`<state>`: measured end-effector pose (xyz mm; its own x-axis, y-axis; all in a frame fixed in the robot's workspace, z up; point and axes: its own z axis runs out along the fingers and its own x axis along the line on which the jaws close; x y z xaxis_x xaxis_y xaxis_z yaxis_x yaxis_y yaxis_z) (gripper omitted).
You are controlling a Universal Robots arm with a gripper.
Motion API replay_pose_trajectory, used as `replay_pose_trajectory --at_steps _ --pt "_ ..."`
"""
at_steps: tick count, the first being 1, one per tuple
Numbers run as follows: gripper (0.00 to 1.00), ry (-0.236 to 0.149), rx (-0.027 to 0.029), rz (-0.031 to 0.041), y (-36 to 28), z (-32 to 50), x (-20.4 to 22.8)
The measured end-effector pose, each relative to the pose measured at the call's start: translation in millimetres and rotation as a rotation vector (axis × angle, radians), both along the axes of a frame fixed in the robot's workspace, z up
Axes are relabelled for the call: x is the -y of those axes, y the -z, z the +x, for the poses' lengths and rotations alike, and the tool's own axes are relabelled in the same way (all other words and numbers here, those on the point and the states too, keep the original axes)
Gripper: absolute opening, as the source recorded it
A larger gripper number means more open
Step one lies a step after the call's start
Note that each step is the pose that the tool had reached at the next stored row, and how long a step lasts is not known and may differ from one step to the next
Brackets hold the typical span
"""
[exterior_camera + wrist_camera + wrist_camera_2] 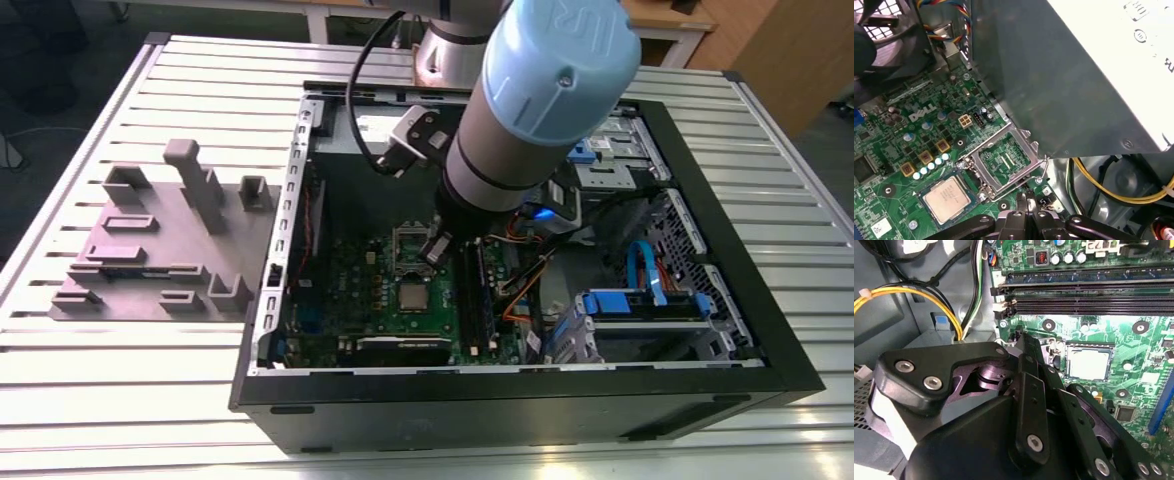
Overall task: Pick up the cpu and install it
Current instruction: 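Close the cpu cover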
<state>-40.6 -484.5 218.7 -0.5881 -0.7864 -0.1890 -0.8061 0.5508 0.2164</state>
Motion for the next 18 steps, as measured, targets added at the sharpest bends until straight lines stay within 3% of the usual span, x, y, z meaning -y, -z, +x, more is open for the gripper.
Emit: replay_pose_trajectory --at_steps 6,13,18 --pt "0.1 0.0 -0.0001 0.0028 2.3 2.8 -3.0" --pt "0.1 -0.001 0.0 0.0028 4.2 6.2 -14.4" --pt "0.1 -0.001 0.0 0.0066 6.9 7.5 -20.2"
